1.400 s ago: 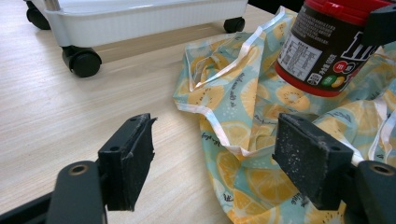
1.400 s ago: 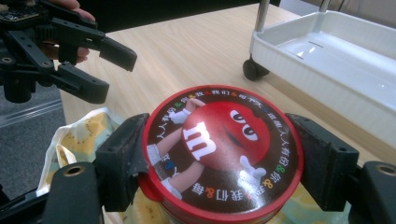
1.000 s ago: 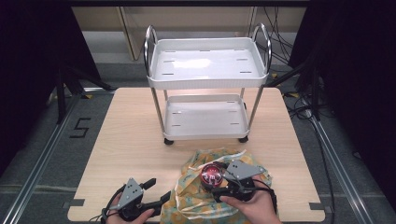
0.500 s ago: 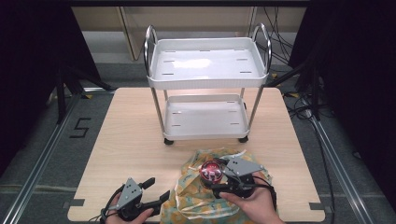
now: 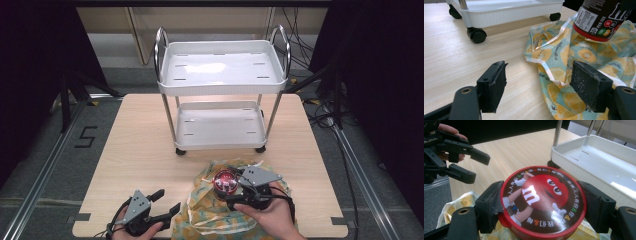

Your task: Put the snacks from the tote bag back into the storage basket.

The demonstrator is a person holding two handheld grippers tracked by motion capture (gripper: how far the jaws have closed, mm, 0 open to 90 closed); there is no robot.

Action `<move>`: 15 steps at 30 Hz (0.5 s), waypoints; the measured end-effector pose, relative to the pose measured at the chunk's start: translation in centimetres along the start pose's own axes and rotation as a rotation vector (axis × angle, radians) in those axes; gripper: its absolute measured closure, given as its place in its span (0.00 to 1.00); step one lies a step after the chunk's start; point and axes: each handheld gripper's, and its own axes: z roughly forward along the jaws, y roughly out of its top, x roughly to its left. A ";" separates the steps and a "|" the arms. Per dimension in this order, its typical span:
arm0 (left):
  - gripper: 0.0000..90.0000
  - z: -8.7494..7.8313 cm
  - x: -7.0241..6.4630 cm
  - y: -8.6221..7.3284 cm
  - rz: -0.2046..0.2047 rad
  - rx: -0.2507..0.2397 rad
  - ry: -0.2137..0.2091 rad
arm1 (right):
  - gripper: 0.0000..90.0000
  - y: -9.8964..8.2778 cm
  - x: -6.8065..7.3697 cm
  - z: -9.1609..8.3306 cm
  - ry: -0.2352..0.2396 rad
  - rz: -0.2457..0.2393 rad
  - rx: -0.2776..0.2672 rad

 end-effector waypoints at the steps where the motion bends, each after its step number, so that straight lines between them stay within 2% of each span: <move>1: 0.31 0.0 0.0 0.0 0.001 -0.001 0.001 | 0.30 0.0 0.0 0.0 -0.001 0.002 -0.005; 4: 0.31 0.0 0.1 0.0 0.003 -0.002 -0.001 | 0.30 0.1 -0.1 0.0 -0.004 0.014 -0.002; 5: 0.31 0.0 0.1 0.0 0.003 -0.005 -0.001 | 0.30 0.1 -0.2 0.1 -0.009 -0.004 -0.010; 7: 0.31 0.0 0.1 0.0 0.005 -0.005 0.000 | 0.30 0.2 -0.3 0.0 -0.008 0.008 -0.004; 8: 0.31 0.0 0.0 0.0 -0.011 -0.007 0.007 | 0.30 0.3 -0.3 -0.1 -0.013 0.015 -0.008; 9: 0.31 -0.1 0.0 0.0 -0.019 0.000 0.016 | 0.30 0.3 -0.4 0.0 -0.010 -0.001 -0.014; 10: 0.31 -0.1 0.0 0.0 -0.015 0.000 0.014 | 0.30 0.3 -0.4 0.0 -0.017 0.012 -0.017; 11: 0.31 -0.1 0.0 0.0 -0.014 0.001 0.016 | 0.30 0.3 -0.4 0.0 -0.012 -0.001 -0.019; 15: 0.31 -0.1 0.2 0.0 0.006 -0.003 0.013 | 0.30 0.4 -0.4 0.1 -0.006 -0.002 -0.015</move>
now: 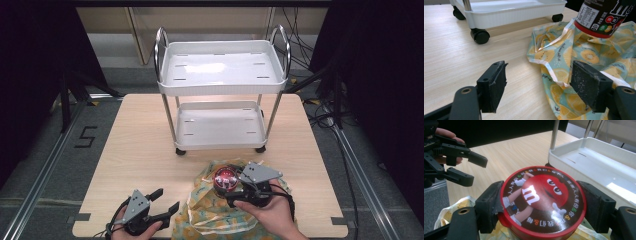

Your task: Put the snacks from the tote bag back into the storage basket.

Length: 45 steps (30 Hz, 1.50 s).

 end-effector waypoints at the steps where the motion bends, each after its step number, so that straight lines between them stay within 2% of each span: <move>1: 0.31 0.0 0.0 0.0 0.001 -0.002 0.002 | 0.30 0.0 0.0 0.0 -0.006 0.001 0.002; 3: 0.31 0.1 -0.1 0.0 -0.011 -0.012 0.001 | 0.30 0.1 0.1 0.1 0.000 0.011 0.003; 4: 0.31 0.0 0.1 0.0 0.006 0.006 0.007 | 0.30 0.1 0.0 0.2 0.010 0.010 0.004; 5: 0.31 0.0 0.0 0.0 0.000 0.000 0.008 | 0.30 0.1 0.0 0.2 -0.011 0.007 0.002; 7: 0.31 0.0 0.1 0.0 0.002 -0.004 0.008 | 0.30 0.2 0.1 0.3 -0.006 0.009 -0.001; 8: 0.31 0.0 0.0 0.0 -0.015 -0.015 0.010 | 0.30 0.2 0.1 0.3 -0.001 0.010 0.000; 12: 0.31 -0.1 0.2 0.0 0.005 -0.006 0.018 | 0.30 0.5 0.1 0.3 -0.002 0.013 0.006; 13: 0.31 0.0 0.2 0.0 -0.015 -0.011 0.021 | 0.30 0.6 0.1 0.5 -0.004 0.009 -0.009; 14: 0.31 0.1 0.3 0.0 -0.012 -0.029 0.010 | 0.30 0.6 0.1 0.6 -0.001 0.002 -0.014; 16: 0.31 0.0 0.5 0.0 0.000 -0.016 0.016 | 0.30 0.7 0.0 0.6 0.005 -0.003 -0.005; 18: 0.30 0.0 0.4 -0.1 -0.018 -0.019 0.026 | 0.30 0.7 0.1 0.8 0.007 0.003 -0.006; 20: 0.30 0.1 0.5 -0.1 -0.010 -0.020 0.021 | 0.30 0.8 0.0 0.9 0.005 0.002 -0.002; 21: 0.30 0.0 0.5 0.0 0.002 -0.004 0.029 | 0.30 0.8 0.0 0.9 0.009 -0.003 -0.001; 23: 0.30 0.1 0.6 -0.1 0.004 -0.018 0.019 | 0.30 0.8 0.0 1.0 0.001 -0.003 0.000; 26: 0.30 0.0 0.6 0.0 0.015 -0.006 0.031 | 0.30 0.9 0.1 1.1 0.015 -0.002 0.002; 27: 0.30 0.1 0.5 -0.1 -0.009 -0.018 0.026 | 0.30 1.0 0.1 1.2 0.013 -0.003 0.001; 29: 0.30 0.1 0.4 -0.1 -0.011 -0.017 0.029 | 0.30 1.1 0.0 1.2 0.012 -0.006 -0.003; 31: 0.30 0.1 0.4 -0.1 -0.013 -0.018 0.029 | 0.30 1.2 0.1 1.3 0.007 0.011 -0.005; 32: 0.30 0.2 0.4 -0.1 -0.017 -0.021 0.031 | 0.30 1.2 0.1 1.3 0.016 -0.001 0.000; 34: 0.30 0.0 0.6 -0.1 0.002 -0.013 0.039 | 0.30 1.2 0.2 1.5 0.007 -0.002 -0.009; 38: 0.30 0.0 0.7 -0.1 0.004 -0.018 0.039 | 0.30 1.4 0.1 1.6 0.012 -0.008 0.001; 40: 0.30 0.0 0.7 -0.1 0.006 -0.016 0.041 | 0.30 1.4 0.2 1.6 0.009 0.006 0.006; 45: 0.30 0.0 0.6 -0.1 0.001 -0.019 0.044 | 0.30 1.6 0.1 2.0 0.012 -0.002 -0.008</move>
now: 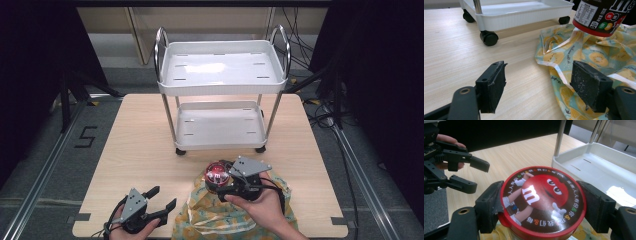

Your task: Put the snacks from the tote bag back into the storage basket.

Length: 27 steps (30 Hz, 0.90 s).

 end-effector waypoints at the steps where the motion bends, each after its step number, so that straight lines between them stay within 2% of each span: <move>1: 0.30 0.0 0.0 0.0 -0.006 -0.002 0.002 | 0.30 0.1 -0.1 0.0 0.011 -0.005 0.011; 2: 0.30 0.0 0.0 0.0 -0.006 -0.002 0.002 | 0.30 0.1 0.0 -0.1 0.005 0.015 0.014; 3: 0.30 0.0 0.0 0.0 -0.006 -0.005 0.002 | 0.30 0.1 -0.1 0.0 0.004 -0.002 0.004; 5: 0.30 0.0 0.0 0.0 -0.005 -0.003 0.004 | 0.30 0.2 -0.1 0.1 0.009 -0.002 0.011; 10: 0.31 -0.1 0.1 0.0 -0.003 -0.007 0.001 | 0.30 0.3 0.0 0.2 0.014 0.019 0.016; 11: 0.31 -0.1 0.1 0.0 -0.004 -0.006 0.003 | 0.30 0.3 -0.1 0.3 0.003 0.001 0.009; 13: 0.31 0.0 0.1 0.0 -0.007 -0.020 -0.001 | 0.30 0.4 0.0 0.3 0.009 0.023 0.015; 14: 0.31 0.0 0.2 0.0 0.003 -0.010 -0.002 | 0.30 0.4 0.1 0.3 0.010 0.037 0.019; 15: 0.31 0.0 0.1 0.0 -0.004 -0.016 -0.003 | 0.30 0.5 0.0 0.4 0.011 0.012 0.009; 17: 0.31 0.1 0.1 0.0 -0.008 -0.019 -0.002 | 0.30 0.5 0.1 0.4 0.001 0.027 0.005; 18: 0.31 0.1 0.1 0.0 -0.008 -0.020 -0.002 | 0.30 0.6 -0.1 0.5 0.008 -0.001 -0.001; 22: 0.31 -0.1 0.1 0.0 -0.006 0.000 0.015 | 0.30 0.7 -0.2 0.7 0.010 0.003 -0.001; 27: 0.31 0.0 0.2 0.0 -0.006 -0.016 0.006 | 0.30 0.9 -0.3 0.8 -0.008 -0.006 -0.009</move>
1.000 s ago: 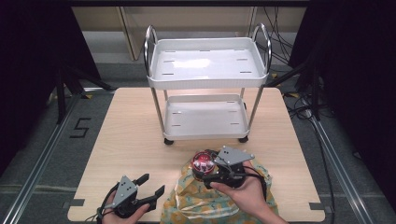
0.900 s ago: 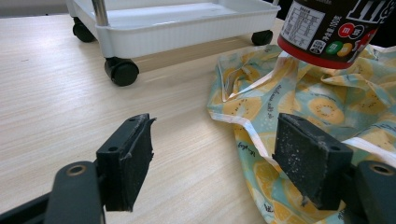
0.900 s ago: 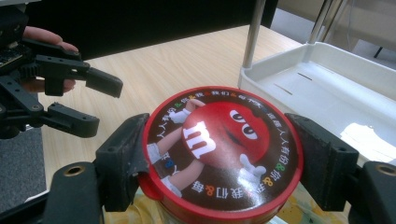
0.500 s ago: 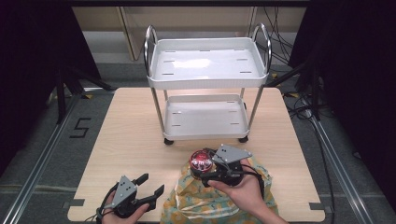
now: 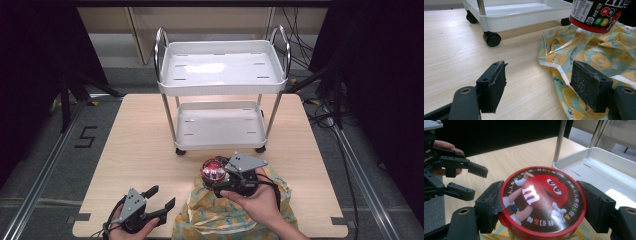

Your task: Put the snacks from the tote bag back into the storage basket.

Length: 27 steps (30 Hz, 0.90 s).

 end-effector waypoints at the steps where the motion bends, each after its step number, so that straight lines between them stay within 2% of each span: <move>1: 0.31 0.0 0.0 0.0 -0.001 -0.001 0.000 | 0.30 0.0 0.0 0.0 0.011 0.010 0.003; 3: 0.31 0.0 0.0 0.0 -0.001 -0.001 0.001 | 0.30 0.1 0.0 0.2 0.010 0.009 -0.006; 9: 0.31 0.0 0.1 0.0 0.002 -0.003 0.000 | 0.30 0.2 0.1 0.3 0.020 0.023 0.015; 10: 0.31 0.0 0.1 0.0 0.002 -0.006 -0.001 | 0.30 0.2 -0.1 0.4 0.015 0.006 0.009; 15: 0.31 0.0 0.1 0.0 0.003 -0.005 -0.001 | 0.30 0.3 -0.2 0.4 0.006 0.021 0.003; 16: 0.31 0.0 0.1 0.0 0.003 -0.005 0.000 | 0.30 0.4 -0.3 0.4 0.018 0.007 0.008; 26: 0.31 0.1 0.1 0.0 0.003 -0.007 0.002 | 0.30 0.6 -0.2 0.7 0.033 0.020 0.017; 27: 0.31 0.1 0.1 0.0 0.000 -0.008 0.003 | 0.30 0.6 -0.2 0.8 0.026 0.009 0.010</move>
